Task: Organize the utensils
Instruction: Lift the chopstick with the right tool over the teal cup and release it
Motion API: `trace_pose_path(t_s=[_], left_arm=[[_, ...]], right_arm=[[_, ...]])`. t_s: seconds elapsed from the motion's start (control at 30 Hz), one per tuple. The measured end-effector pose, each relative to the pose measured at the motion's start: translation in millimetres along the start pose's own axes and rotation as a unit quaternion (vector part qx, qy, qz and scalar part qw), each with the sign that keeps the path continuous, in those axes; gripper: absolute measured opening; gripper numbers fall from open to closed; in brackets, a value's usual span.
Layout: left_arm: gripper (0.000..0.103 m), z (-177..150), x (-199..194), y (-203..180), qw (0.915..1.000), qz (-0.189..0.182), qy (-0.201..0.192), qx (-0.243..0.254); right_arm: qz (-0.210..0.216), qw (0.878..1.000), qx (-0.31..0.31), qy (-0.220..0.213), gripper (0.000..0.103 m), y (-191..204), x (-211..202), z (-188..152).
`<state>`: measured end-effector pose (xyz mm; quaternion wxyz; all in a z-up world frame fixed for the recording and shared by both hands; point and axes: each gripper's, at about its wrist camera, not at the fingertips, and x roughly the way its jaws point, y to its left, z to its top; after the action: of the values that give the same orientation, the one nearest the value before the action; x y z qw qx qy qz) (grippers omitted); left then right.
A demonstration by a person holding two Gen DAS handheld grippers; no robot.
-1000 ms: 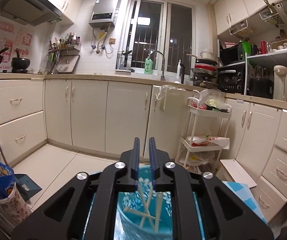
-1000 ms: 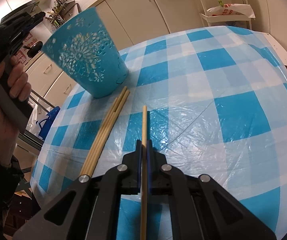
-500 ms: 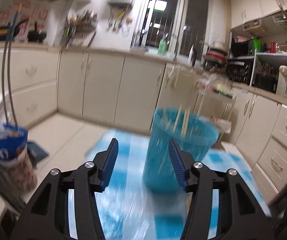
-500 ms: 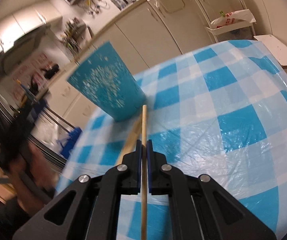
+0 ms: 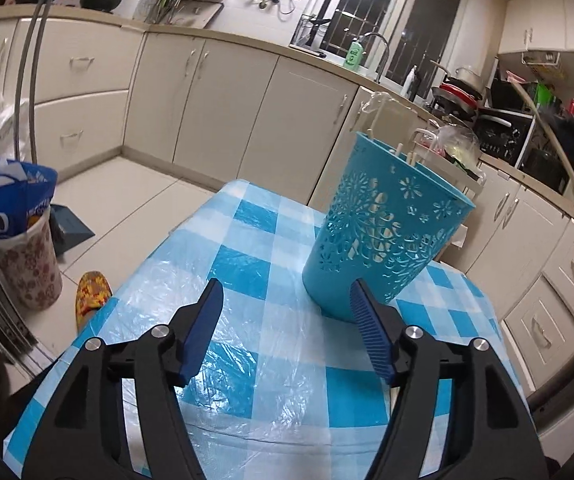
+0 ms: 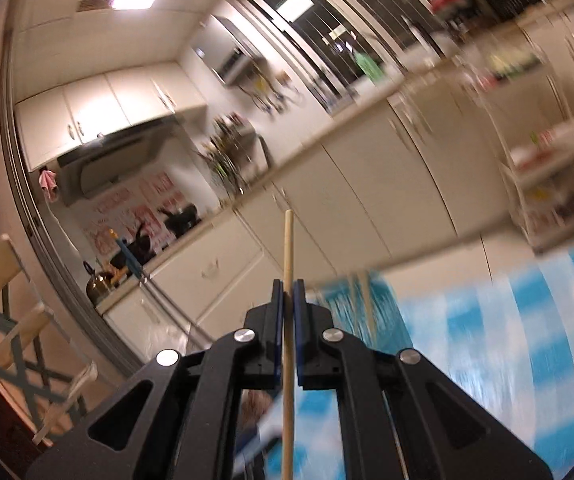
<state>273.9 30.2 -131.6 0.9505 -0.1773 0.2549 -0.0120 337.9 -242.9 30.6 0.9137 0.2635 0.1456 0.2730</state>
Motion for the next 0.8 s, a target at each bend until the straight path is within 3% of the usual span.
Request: trace_pose_path(t_s=[0.17,0.33,0.53,0.8], left_arm=[[0.064,2,2,11,0.9996,0.0,0.004,-0.029],[0.064,1,1,17,0.999,-0.006,0.001,-0.044],[0.064,1,2,19,0.9988,-0.01,0.004,-0.049],[0.064,1,2,19,0.9987,-0.01,0.006,-0.05]], right_arm=[[-0.027,0.999,-0.007,-0.026,0.006,0,66,32],[-0.073,0.997,-0.007,0.009,0.006,-18,112,26],[-0.102,0.993,-0.031,0.048,0.006,-31,119,3],[-0.112,0.991,-0.039,0.066,0.006,-37,122,-10]])
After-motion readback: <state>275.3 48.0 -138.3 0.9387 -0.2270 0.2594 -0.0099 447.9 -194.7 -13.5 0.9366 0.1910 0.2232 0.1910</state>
